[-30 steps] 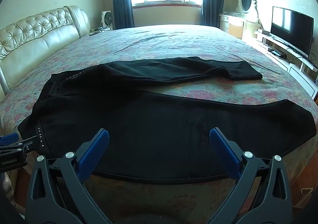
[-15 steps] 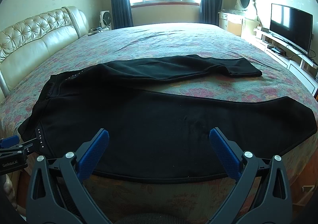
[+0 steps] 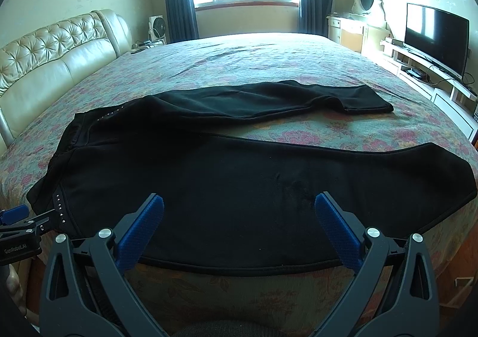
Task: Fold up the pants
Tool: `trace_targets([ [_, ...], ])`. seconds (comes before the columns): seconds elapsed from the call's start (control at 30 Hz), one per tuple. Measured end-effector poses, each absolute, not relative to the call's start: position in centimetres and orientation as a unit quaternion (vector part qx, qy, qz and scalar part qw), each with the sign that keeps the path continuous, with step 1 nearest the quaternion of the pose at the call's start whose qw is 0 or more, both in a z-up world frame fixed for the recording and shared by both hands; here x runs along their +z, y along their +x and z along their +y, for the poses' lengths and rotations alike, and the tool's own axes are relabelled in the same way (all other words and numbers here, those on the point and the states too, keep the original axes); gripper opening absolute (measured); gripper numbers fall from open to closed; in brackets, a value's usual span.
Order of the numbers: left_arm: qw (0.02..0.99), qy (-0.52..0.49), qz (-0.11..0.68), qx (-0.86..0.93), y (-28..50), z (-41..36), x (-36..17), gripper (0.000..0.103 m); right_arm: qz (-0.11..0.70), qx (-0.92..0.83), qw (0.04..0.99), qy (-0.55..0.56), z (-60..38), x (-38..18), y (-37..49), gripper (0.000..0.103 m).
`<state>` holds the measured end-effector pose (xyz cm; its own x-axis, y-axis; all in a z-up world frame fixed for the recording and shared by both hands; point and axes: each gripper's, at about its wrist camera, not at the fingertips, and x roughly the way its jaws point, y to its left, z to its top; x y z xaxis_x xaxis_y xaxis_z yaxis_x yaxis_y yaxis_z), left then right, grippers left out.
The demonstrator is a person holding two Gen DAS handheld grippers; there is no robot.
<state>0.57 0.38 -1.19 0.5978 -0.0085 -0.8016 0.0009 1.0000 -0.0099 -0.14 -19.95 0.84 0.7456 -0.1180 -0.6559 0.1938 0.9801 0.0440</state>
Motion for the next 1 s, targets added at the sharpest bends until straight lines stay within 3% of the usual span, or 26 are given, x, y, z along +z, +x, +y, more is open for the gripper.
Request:
trace_targets([
  [1.0,0.894,0.001,0.447,-0.007,0.49,0.04,-0.96,0.094,0.352,-0.085,0.93,0.06,-20.07,0.71,0.05,0.101],
])
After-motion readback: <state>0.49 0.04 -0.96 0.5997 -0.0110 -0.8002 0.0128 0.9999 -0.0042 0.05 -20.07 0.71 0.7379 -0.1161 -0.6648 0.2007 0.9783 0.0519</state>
